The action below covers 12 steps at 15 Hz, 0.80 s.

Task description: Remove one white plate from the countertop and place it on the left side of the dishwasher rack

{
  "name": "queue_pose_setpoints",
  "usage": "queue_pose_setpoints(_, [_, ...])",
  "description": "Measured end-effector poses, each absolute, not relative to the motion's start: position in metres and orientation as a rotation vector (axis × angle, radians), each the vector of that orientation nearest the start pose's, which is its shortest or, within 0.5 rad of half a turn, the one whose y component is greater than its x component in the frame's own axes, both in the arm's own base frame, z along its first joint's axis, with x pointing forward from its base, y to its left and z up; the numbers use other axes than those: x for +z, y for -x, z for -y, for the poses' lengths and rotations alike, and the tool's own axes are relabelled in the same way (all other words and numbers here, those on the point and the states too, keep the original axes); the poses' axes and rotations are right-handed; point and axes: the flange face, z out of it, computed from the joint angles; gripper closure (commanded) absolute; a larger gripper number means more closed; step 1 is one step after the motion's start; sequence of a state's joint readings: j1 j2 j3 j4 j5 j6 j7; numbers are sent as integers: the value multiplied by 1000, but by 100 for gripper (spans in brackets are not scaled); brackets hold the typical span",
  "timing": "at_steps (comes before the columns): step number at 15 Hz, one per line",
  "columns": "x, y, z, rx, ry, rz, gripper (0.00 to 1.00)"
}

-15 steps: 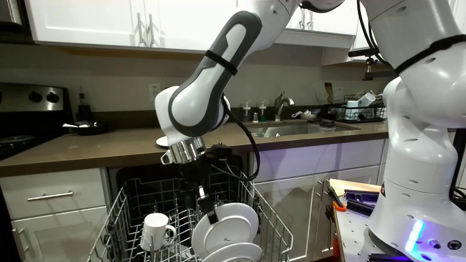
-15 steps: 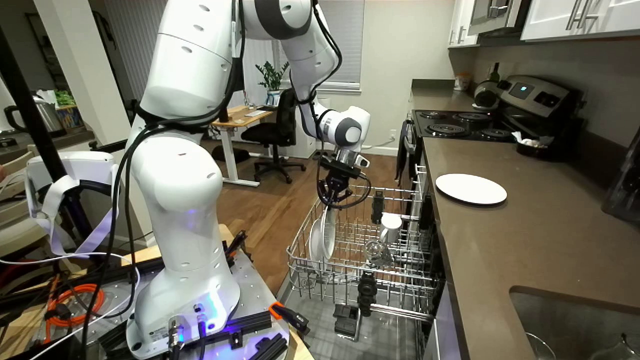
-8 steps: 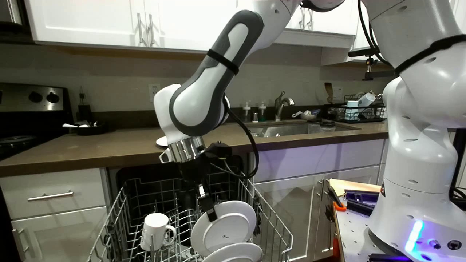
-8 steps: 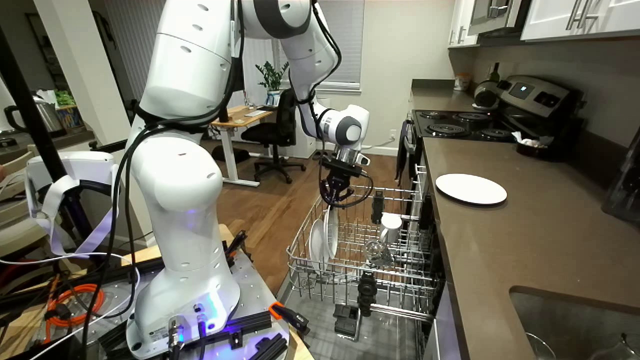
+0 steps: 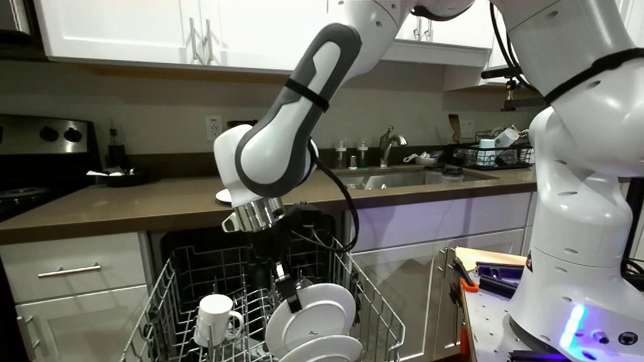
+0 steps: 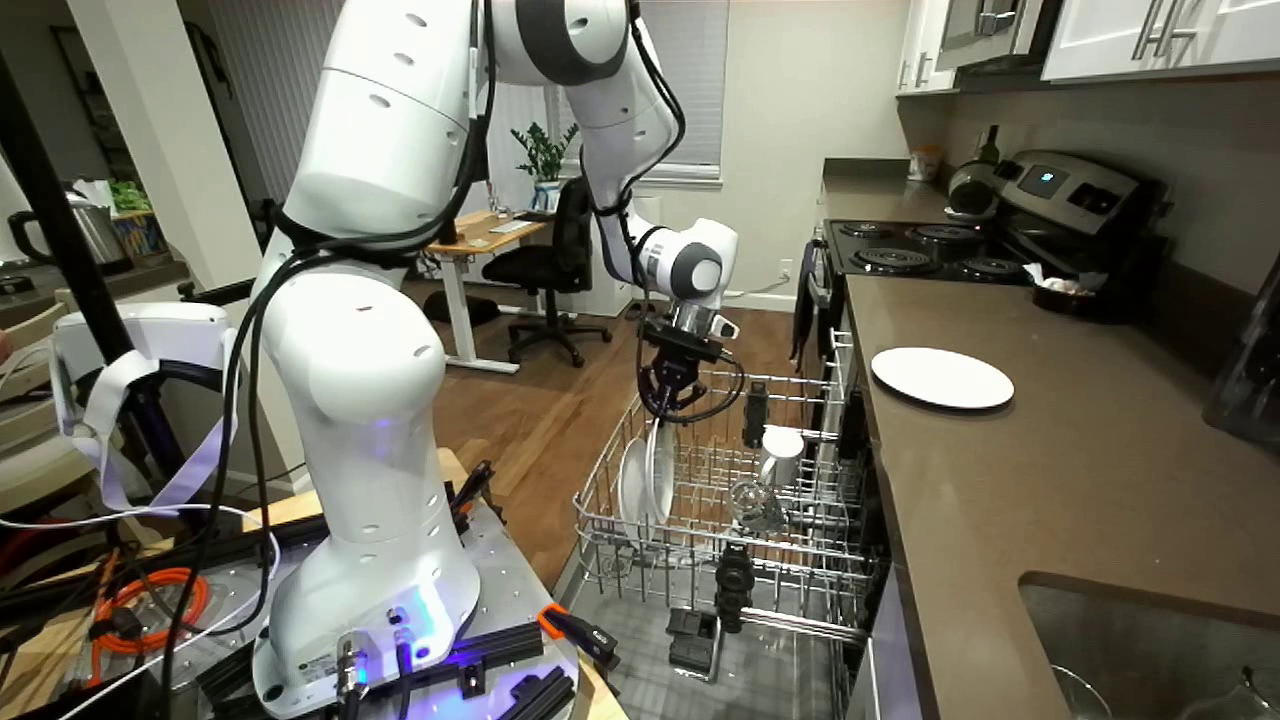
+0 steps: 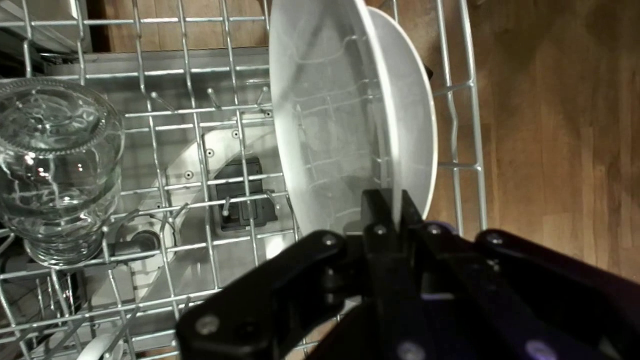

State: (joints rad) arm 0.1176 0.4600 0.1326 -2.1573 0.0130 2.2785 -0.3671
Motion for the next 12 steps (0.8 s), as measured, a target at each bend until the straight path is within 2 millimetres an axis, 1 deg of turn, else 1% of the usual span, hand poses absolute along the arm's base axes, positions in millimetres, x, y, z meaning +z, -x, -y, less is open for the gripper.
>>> queue_pose_setpoints(6, [145,-510,-134,522,2868,890,95])
queue_pose_setpoints(12, [131,-517,-134,535,2863,882,95])
